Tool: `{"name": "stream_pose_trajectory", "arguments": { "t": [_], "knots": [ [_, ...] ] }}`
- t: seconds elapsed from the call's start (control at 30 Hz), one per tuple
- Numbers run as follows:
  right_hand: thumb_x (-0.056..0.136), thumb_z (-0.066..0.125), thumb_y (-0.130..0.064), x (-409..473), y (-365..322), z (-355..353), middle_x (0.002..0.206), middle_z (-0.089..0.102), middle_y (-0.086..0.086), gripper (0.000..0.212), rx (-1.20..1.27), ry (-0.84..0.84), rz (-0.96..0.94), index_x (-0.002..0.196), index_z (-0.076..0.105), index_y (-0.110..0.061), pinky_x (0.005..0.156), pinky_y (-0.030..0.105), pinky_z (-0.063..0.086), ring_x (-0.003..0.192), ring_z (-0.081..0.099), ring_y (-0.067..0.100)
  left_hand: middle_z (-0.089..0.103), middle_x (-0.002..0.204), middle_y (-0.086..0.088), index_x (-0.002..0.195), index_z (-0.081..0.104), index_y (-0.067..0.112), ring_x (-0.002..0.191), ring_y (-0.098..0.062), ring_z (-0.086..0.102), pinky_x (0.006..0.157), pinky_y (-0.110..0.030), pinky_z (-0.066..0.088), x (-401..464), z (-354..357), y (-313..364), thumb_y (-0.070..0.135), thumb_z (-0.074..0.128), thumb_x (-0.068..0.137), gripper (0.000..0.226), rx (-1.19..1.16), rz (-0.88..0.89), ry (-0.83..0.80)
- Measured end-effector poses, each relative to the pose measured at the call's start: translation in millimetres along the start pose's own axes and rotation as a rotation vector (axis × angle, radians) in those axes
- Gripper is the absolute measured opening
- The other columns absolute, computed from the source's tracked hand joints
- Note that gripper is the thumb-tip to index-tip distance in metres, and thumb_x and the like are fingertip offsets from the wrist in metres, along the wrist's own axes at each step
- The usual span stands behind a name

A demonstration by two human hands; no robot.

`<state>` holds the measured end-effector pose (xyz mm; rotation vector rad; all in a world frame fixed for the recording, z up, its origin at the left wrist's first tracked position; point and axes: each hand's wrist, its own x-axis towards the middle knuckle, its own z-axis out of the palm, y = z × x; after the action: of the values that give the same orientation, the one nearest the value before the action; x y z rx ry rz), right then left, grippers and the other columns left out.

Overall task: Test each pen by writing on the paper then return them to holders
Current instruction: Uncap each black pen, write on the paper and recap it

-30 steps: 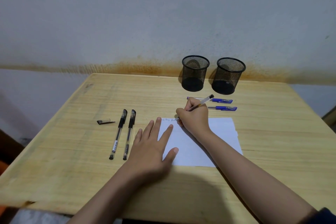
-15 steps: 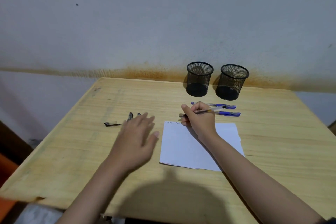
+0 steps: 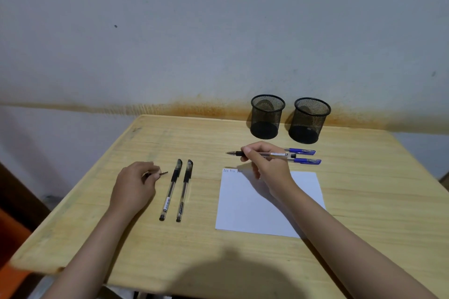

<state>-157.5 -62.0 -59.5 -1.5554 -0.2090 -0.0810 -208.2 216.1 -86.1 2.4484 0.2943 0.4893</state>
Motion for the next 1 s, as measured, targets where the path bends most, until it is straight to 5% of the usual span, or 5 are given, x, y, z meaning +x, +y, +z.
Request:
{"name": "stream_pose_trajectory", "arguments": {
  "t": [0.13,0.3,0.53,0.87,1.0],
  "knots": [
    [0.086,0.064,-0.006,-10,-8,2,0.068,0.071,0.004,0.008,0.007,-0.057,-0.015,0.08,0.068,-0.008,0.043,0.021,0.039,0.046,0.051,0.004,0.069,0.086,0.007,0.09,0.072,0.017,0.08,-0.004,0.061,0.073,-0.018,0.046,-5,-5,21,0.007,0.068,0.081,0.013,-0.219,-0.011,0.015],
    [0.085,0.066,-0.004,-23,-18,3,0.071,0.072,0.008,0.009,0.05,-0.128,-0.058,0.075,0.065,-0.006,0.041,0.023,0.039,0.043,0.047,0.007,0.074,0.082,0.005,0.084,0.075,0.018,0.079,-0.001,0.066,0.07,-0.014,0.049,-18,-5,65,0.0,0.072,0.076,0.02,-0.557,0.001,-0.028],
    [0.081,0.069,-0.012,-37,-20,-1,0.07,0.074,0.005,0.009,0.042,-0.138,-0.097,0.077,0.067,-0.004,0.042,0.024,0.038,0.045,0.047,0.01,0.071,0.085,0.01,0.082,0.075,0.019,0.075,-0.005,0.064,0.069,-0.014,0.047,-24,1,96,-0.001,0.075,0.071,0.022,-0.571,0.21,-0.148],
    [0.076,0.068,-0.021,-39,-23,-8,0.067,0.072,0.003,0.012,0.044,-0.066,-0.113,0.074,0.067,-0.01,0.042,0.026,0.039,0.048,0.047,0.016,0.07,0.085,0.011,0.081,0.075,0.021,0.077,-0.007,0.064,0.069,-0.024,0.049,-28,4,104,0.0,0.075,0.072,0.023,-0.556,0.251,-0.129],
    [0.081,0.072,-0.011,-42,-25,-5,0.068,0.072,0.0,0.007,0.009,-0.111,-0.121,0.075,0.07,-0.013,0.042,0.025,0.041,0.052,0.056,0.01,0.069,0.084,0.009,0.081,0.075,0.019,0.079,-0.006,0.065,0.068,-0.014,0.045,-32,7,109,-0.001,0.075,0.072,0.022,-0.559,0.334,-0.162]
  ]
}}
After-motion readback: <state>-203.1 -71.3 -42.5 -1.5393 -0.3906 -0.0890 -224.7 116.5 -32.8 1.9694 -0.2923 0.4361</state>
